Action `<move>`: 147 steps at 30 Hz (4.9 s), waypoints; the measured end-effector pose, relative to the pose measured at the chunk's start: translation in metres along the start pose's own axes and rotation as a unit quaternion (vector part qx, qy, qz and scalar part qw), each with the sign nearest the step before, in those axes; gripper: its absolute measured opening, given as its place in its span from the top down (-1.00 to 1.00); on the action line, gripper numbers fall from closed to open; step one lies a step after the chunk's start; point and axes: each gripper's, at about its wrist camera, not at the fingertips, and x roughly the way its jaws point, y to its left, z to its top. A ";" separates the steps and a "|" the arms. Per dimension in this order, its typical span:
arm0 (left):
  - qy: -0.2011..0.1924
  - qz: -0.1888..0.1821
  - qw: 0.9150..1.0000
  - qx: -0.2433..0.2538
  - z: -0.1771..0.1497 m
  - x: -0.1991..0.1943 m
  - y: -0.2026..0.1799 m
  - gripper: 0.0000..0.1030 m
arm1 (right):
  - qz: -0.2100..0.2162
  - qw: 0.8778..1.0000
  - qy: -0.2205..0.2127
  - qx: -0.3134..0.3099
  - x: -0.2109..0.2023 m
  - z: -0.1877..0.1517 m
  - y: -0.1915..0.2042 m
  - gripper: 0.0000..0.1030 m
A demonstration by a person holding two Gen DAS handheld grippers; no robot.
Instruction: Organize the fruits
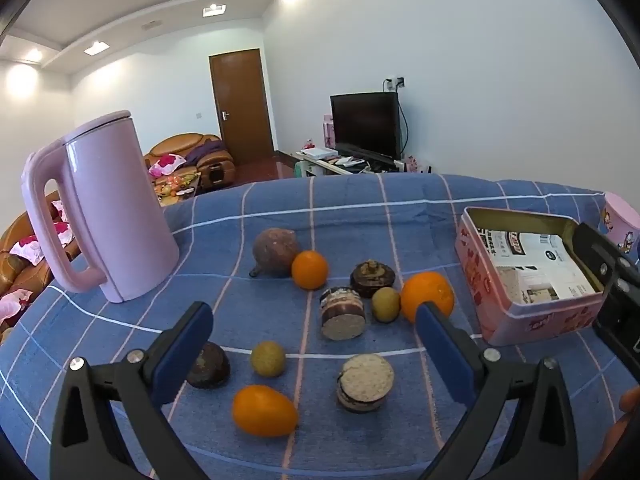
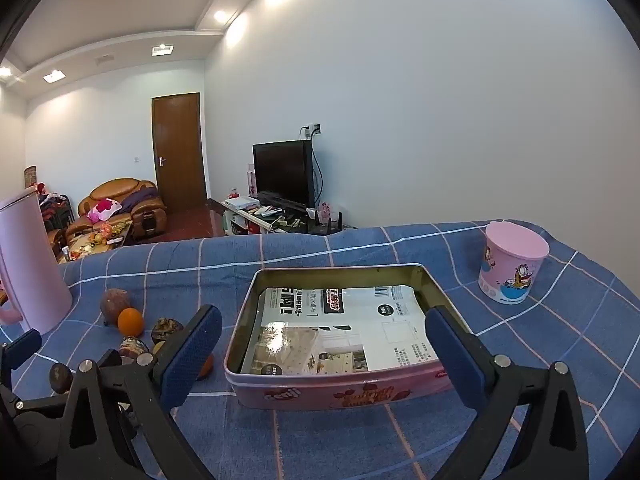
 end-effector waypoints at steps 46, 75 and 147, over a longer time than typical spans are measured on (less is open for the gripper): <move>0.003 -0.019 1.000 -0.006 -0.002 0.001 0.001 -1.00 | 0.005 1.000 0.015 0.003 0.007 -0.004 0.002 -0.98; 0.008 -0.019 1.000 -0.002 -0.003 0.002 0.003 -1.00 | 0.024 0.999 0.024 0.009 0.007 -0.004 0.002 -0.98; 0.144 -0.149 0.978 -0.007 -0.030 0.022 0.062 0.20 | 0.203 0.971 0.107 -0.060 0.022 0.002 0.036 0.31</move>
